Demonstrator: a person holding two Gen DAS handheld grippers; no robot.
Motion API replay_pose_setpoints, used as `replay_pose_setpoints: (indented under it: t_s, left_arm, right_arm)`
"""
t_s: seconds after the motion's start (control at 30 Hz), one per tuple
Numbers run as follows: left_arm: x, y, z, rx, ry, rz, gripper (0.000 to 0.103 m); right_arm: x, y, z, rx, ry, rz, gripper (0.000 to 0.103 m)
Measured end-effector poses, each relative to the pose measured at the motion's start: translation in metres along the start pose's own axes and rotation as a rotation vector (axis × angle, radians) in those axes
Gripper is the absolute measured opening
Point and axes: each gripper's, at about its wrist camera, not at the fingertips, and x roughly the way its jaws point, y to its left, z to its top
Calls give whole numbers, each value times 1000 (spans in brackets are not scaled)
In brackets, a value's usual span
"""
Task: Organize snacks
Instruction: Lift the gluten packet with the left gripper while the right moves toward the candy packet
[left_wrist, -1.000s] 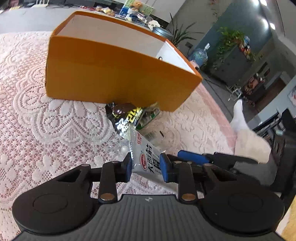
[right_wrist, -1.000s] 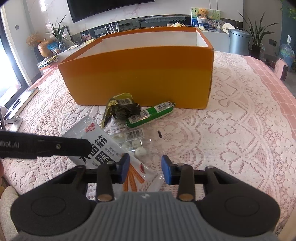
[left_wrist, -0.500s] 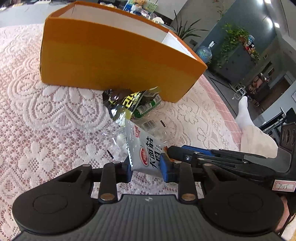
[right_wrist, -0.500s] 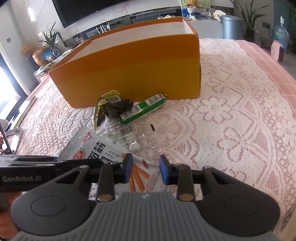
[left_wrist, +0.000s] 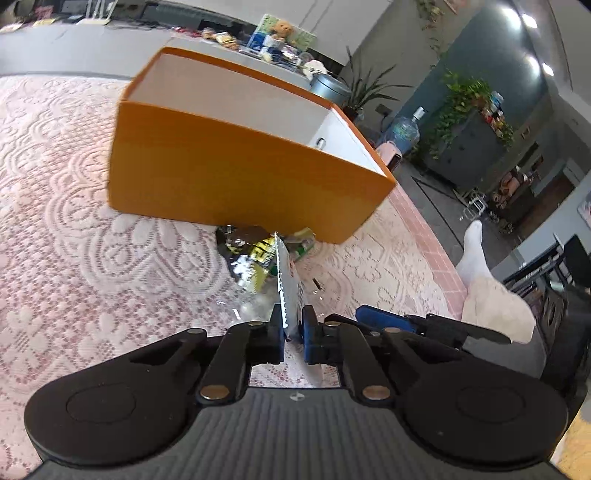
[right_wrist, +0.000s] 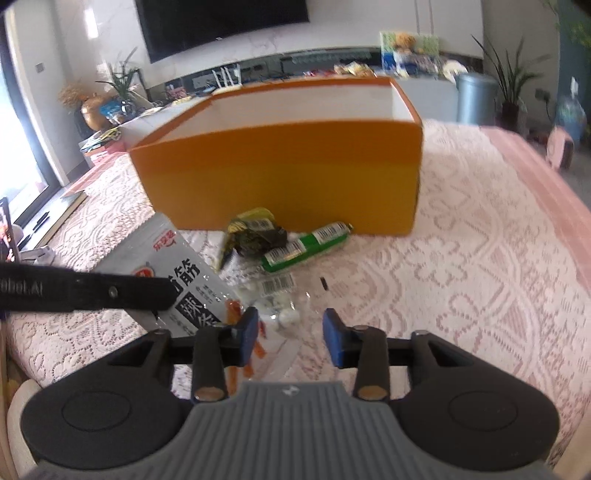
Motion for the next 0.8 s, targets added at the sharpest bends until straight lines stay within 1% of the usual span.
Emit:
replay_pose_setpoints:
  t_s: [0.03, 0.1, 0.17, 0.2, 0.3, 0.33, 0.4, 0.53, 0.63, 0.67, 0.73, 0.8]
  left_arm:
    - [-2, 2, 1, -10, -1, 0, 8]
    - [-5, 8, 3, -26, -2, 10, 8]
    - [-9, 14, 6, -43, -9, 21, 7]
    - [-11, 17, 8, -50, -10, 22, 7]
    - [-14, 24, 13, -72, 6, 31, 7]
    - [-14, 26, 14, -85, 12, 38, 7]
    - [-12, 29, 13, -109, 14, 36, 7]
    - [-3, 32, 9, -144, 13, 27, 8]
    - [2, 35, 7, -165, 5, 32, 9]
    - [3, 37, 6, -179, 5, 23, 11]
    - [7, 41, 4, -214, 15, -3, 21]
    - [12, 41, 1, -227, 32, -9, 21]
  right_arm:
    - [-1, 2, 1, -12, -7, 2, 40]
    - [0, 6, 2, -31, -12, 3, 45]
    - [1, 9, 2, -41, -13, 8, 46]
    - [2, 10, 3, -40, -11, 11, 48]
    - [7, 13, 4, -36, 2, 15, 48]
    - [9, 15, 3, -42, 9, 14, 47]
    - [13, 22, 2, -67, 20, 11, 40]
    - [18, 37, -4, -136, 31, 38, 40]
    - [20, 46, -7, -179, 25, 26, 38]
    - [21, 47, -8, -182, 26, 24, 36]
    - [23, 46, -9, -170, 35, 22, 34]
    - [25, 42, -9, -152, 42, 22, 34]
